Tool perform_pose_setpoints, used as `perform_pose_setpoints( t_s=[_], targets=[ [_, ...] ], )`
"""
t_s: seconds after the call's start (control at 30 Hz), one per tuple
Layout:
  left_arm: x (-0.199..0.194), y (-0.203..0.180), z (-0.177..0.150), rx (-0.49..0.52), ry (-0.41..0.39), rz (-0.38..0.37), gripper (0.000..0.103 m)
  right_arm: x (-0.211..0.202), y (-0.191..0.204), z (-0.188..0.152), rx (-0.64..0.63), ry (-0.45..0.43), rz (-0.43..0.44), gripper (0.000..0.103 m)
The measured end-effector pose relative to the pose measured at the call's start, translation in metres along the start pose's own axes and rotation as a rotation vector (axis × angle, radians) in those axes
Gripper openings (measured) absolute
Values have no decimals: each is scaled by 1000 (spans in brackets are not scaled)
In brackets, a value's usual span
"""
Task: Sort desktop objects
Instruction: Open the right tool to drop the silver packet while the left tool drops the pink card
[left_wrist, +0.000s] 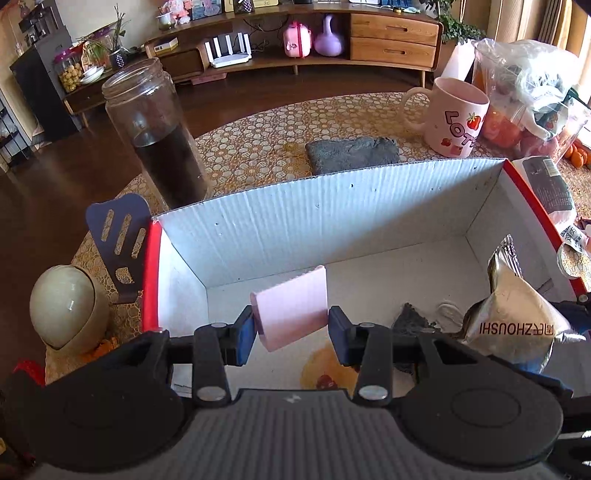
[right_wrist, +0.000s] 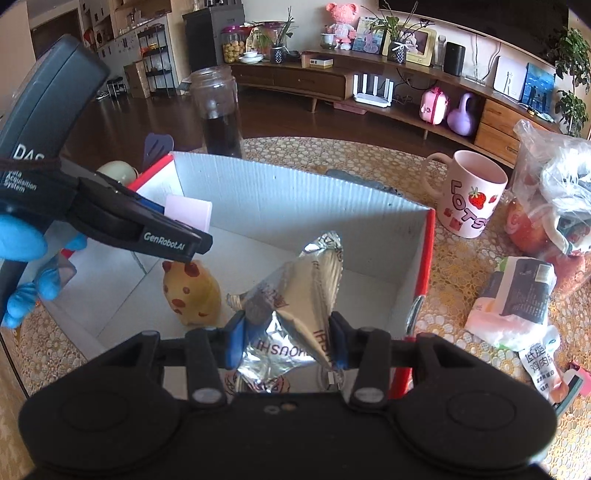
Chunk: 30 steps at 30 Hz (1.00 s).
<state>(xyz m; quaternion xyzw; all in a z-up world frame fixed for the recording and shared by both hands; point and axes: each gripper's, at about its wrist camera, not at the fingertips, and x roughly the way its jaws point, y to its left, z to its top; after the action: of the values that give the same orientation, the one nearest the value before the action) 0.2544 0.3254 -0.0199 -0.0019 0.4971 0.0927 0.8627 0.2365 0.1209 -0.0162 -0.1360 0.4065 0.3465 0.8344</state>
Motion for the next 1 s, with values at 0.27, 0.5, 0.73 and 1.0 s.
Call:
perform_pose_setpoints(
  t_s=[0.27, 0.5, 0.73, 1.0],
  targets=[
    [18, -1, 0, -31, 54, -31, 41, 5, 10, -10, -42, 30, 6, 47],
    [15, -6, -1, -36, 40, -7, 53, 4, 14, -13, -76, 13, -16, 62],
    [1, -10, -3, -14, -1, 8, 57, -23, 9, -11, -78, -65, 1, 79],
    [-26, -17, -15, -59, -26, -18, 57, -50, -2, -16, -47, -108, 37, 94]
  ],
)
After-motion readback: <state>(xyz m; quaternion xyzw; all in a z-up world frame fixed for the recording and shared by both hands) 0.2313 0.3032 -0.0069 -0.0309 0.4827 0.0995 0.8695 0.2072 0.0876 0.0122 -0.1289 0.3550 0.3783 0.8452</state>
